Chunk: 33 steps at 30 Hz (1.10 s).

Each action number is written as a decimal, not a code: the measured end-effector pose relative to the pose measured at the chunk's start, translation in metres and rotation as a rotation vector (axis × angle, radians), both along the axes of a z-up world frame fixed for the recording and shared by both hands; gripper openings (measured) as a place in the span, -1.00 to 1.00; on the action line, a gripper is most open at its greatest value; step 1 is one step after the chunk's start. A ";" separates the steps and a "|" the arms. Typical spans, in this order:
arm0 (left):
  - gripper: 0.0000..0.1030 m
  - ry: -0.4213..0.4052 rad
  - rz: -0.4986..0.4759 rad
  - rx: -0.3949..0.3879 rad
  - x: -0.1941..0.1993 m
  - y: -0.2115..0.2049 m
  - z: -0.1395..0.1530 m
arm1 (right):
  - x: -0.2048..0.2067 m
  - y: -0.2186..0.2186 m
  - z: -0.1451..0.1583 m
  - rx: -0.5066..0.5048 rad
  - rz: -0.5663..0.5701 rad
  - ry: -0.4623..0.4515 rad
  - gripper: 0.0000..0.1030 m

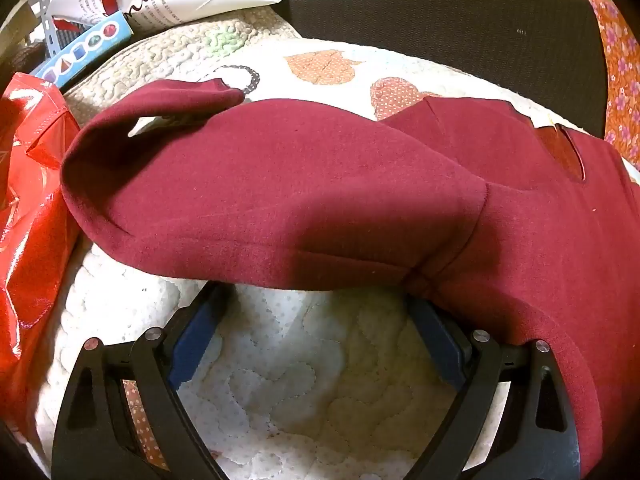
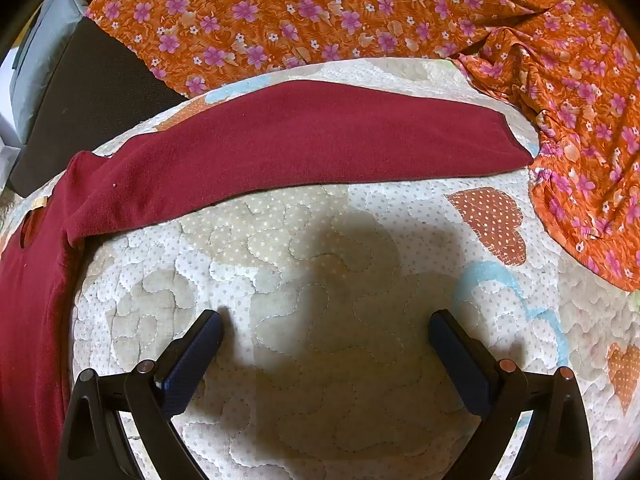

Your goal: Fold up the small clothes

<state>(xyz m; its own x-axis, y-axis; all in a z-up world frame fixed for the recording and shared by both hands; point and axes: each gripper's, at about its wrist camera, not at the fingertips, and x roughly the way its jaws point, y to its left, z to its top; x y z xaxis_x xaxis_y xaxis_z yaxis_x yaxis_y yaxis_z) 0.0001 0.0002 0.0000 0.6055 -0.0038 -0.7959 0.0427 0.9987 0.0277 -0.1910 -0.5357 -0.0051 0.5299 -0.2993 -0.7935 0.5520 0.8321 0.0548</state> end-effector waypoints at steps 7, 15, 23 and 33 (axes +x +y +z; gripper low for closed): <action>0.79 -0.001 0.000 0.004 0.001 0.002 0.000 | 0.001 0.000 0.000 0.000 0.000 0.000 0.99; 0.79 -0.003 0.000 0.007 0.000 0.000 0.000 | 0.000 0.000 0.000 0.000 0.000 -0.001 0.99; 0.79 -0.003 0.001 0.008 0.001 -0.002 -0.001 | -0.001 0.001 -0.001 -0.007 0.000 0.005 0.99; 0.79 0.132 0.044 0.056 -0.003 -0.005 0.016 | 0.001 0.048 0.029 -0.057 0.033 0.040 0.82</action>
<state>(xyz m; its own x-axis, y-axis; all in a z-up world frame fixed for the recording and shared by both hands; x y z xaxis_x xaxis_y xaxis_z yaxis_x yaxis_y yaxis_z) -0.0028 -0.0050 0.0159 0.4938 0.0674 -0.8669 0.0055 0.9967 0.0807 -0.1902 -0.4878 0.0235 0.5087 -0.3276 -0.7962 0.5248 0.8511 -0.0148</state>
